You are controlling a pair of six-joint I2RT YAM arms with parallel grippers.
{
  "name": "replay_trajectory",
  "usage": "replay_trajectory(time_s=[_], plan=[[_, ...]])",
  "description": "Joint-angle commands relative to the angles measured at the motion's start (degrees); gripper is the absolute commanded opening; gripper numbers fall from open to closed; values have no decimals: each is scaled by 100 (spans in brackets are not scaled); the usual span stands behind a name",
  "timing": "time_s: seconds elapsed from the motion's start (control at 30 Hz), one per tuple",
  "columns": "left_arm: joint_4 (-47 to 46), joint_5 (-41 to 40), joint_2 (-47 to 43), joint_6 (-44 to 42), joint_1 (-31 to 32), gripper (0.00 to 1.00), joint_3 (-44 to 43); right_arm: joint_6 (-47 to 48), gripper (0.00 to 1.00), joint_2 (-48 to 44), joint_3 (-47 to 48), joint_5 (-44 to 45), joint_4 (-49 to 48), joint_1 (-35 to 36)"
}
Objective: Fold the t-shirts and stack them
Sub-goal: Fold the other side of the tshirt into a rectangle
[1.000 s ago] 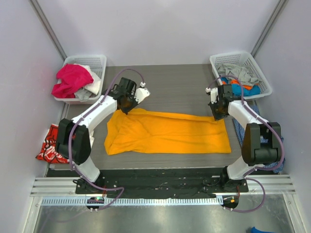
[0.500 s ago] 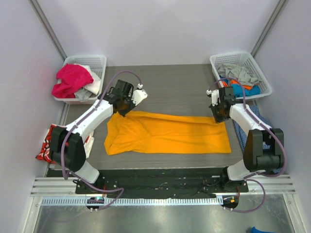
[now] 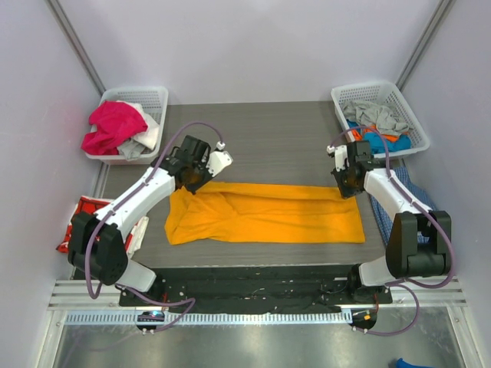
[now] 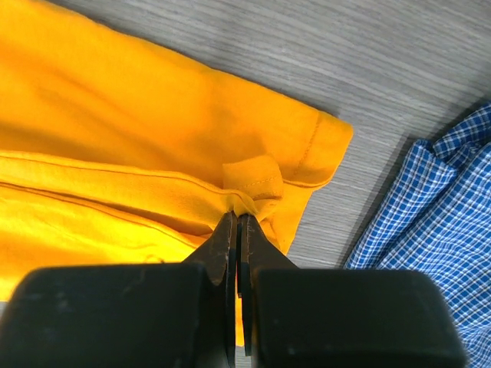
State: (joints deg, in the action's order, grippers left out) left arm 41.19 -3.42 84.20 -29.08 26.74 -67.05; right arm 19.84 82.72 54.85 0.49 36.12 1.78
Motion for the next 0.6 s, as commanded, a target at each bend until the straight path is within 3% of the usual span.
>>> replay_trajectory(time_s=[0.0, 0.37, 0.57], plan=[[73, -176, -229, 43, 77, 0, 165, 91, 1, -212, -115, 48, 53, 24], [29, -247, -194, 87, 235, 0, 350, 126, 7, -221, -414, 56, -17, 15], [91, -282, -246, 148, 349, 0, 368, 161, 20, -282, -537, 161, -17, 24]])
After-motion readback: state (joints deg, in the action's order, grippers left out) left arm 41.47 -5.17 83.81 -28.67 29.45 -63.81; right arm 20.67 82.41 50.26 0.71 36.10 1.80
